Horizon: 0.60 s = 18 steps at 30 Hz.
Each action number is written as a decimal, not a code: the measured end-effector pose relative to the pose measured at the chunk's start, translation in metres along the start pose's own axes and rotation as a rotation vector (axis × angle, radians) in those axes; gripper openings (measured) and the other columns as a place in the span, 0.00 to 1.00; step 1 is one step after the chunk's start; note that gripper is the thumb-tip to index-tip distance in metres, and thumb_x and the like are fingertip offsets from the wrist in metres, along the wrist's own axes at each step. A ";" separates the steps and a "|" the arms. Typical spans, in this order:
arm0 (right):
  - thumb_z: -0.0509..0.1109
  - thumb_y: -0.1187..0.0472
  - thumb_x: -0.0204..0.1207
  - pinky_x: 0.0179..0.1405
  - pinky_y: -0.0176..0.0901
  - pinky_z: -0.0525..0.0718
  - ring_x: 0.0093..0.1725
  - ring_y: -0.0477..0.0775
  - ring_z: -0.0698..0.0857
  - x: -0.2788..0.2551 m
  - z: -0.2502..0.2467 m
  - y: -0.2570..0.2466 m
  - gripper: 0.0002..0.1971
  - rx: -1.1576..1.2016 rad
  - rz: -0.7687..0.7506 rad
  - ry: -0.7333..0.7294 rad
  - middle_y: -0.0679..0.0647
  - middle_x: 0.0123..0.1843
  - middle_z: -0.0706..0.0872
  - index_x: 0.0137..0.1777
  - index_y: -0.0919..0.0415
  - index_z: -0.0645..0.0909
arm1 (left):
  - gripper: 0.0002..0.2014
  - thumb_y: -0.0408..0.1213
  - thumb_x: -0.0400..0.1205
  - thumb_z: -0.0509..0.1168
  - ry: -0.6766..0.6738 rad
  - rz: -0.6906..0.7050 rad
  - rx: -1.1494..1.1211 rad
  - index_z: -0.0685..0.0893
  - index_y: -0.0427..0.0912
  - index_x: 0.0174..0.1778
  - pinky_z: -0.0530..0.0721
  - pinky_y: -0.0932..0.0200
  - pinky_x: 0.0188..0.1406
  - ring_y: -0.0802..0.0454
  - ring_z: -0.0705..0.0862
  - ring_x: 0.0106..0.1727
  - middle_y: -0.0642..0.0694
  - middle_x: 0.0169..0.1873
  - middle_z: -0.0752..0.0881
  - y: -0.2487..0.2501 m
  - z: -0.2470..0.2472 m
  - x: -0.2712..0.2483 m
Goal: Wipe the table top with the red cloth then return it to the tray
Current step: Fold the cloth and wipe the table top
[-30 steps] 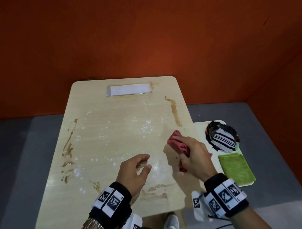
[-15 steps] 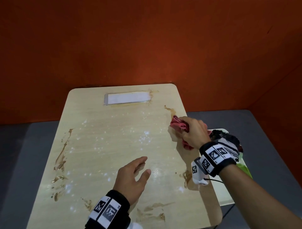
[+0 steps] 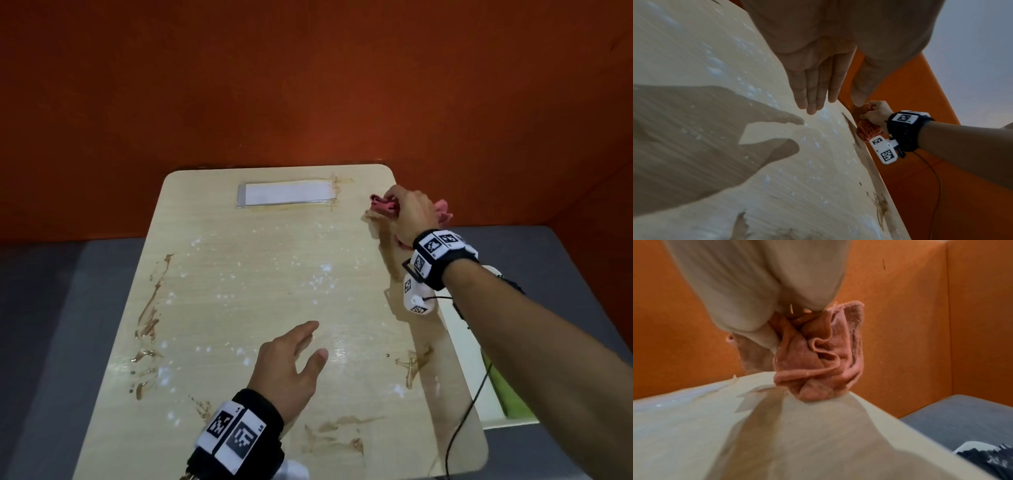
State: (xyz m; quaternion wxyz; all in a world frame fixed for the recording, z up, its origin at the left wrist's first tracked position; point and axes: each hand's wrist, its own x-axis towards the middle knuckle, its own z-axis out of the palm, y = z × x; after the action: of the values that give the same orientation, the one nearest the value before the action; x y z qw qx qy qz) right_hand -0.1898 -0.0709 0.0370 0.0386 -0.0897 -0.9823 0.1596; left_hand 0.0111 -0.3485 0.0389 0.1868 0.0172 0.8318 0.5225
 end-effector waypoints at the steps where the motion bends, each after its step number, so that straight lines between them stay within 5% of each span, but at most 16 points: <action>1: 0.76 0.65 0.73 0.48 0.52 0.82 0.46 0.60 0.83 0.005 0.001 -0.002 0.14 -0.010 -0.012 0.011 0.54 0.45 0.85 0.55 0.51 0.80 | 0.24 0.40 0.81 0.68 0.003 0.001 -0.002 0.75 0.48 0.74 0.75 0.61 0.73 0.67 0.77 0.69 0.55 0.69 0.80 0.000 -0.001 -0.001; 6: 0.77 0.53 0.74 0.48 0.56 0.81 0.46 0.63 0.81 0.021 0.010 -0.012 0.15 -0.065 -0.038 -0.032 0.56 0.44 0.82 0.55 0.56 0.78 | 0.23 0.39 0.81 0.69 0.021 0.011 -0.018 0.76 0.47 0.73 0.76 0.58 0.73 0.65 0.78 0.69 0.54 0.68 0.81 -0.004 -0.005 -0.007; 13: 0.71 0.68 0.73 0.45 0.53 0.85 0.51 0.66 0.86 0.027 0.011 -0.012 0.16 -0.164 -0.122 -0.147 0.59 0.49 0.90 0.59 0.54 0.85 | 0.23 0.39 0.81 0.68 0.028 0.014 -0.004 0.76 0.47 0.73 0.76 0.61 0.73 0.66 0.78 0.69 0.55 0.69 0.80 -0.016 -0.012 -0.012; 18: 0.68 0.71 0.75 0.39 0.48 0.74 0.49 0.68 0.84 0.025 0.009 -0.009 0.17 -0.232 -0.100 -0.178 0.65 0.49 0.89 0.61 0.58 0.88 | 0.22 0.39 0.81 0.67 0.016 0.015 0.003 0.76 0.48 0.73 0.76 0.61 0.73 0.66 0.78 0.69 0.55 0.68 0.81 -0.016 -0.012 -0.018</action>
State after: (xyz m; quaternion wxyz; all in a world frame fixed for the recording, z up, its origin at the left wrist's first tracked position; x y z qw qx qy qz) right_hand -0.2166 -0.0769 0.0328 -0.0513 -0.0301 -0.9970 0.0503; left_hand 0.0264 -0.3701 0.0347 0.1765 0.0195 0.8339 0.5225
